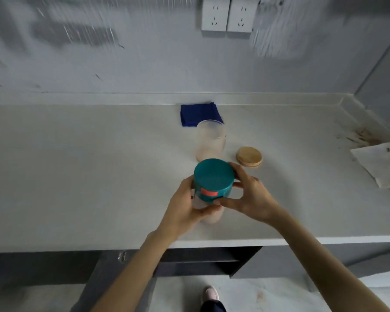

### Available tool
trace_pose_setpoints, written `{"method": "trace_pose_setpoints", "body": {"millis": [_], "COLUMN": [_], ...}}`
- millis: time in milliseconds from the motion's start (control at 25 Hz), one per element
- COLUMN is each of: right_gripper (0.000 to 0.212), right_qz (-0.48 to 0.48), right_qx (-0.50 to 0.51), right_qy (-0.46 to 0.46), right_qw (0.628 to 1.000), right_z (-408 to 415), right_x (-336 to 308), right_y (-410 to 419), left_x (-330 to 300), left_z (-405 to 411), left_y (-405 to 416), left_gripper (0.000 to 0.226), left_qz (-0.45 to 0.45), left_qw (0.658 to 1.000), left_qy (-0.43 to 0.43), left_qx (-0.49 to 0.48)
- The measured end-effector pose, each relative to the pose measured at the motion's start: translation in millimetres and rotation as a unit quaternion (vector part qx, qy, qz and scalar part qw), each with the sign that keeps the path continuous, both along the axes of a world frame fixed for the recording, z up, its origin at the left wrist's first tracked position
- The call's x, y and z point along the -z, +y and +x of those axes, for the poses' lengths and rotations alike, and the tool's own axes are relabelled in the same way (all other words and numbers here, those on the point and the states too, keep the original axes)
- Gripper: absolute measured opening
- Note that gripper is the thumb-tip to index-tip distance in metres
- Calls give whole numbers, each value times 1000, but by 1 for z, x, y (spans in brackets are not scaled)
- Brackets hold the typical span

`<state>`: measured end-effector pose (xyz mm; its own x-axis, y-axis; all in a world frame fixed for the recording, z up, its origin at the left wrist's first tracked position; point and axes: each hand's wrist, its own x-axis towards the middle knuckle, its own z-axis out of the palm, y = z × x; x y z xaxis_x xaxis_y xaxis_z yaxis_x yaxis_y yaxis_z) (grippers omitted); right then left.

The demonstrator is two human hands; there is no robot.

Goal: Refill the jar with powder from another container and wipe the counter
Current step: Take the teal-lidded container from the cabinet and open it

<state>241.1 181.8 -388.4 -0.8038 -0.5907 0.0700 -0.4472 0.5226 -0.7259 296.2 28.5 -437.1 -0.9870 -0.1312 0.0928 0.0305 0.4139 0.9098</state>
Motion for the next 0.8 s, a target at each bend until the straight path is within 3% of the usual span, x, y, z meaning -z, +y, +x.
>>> {"method": "trace_pose_setpoints", "body": {"millis": [280,560,800], "right_gripper": [79,95,89], "right_qz": [12,2,-1], "right_qx": [-39,-71,-18], "right_qy": [-11,-34,27], "right_qw": [999,997,999], "right_z": [-72,-99,-92], "right_x": [4,9,12], "right_y": [-11,-19,-37], "left_x": [1,17,21], "left_z": [-60,-91,-96], "left_y": [0,1,-3], "left_gripper": [56,74,74], "left_qz": [24,45,59], "left_qw": [999,995,996], "left_qy": [5,-14,-27], "left_qx": [-39,-86,-66]}}
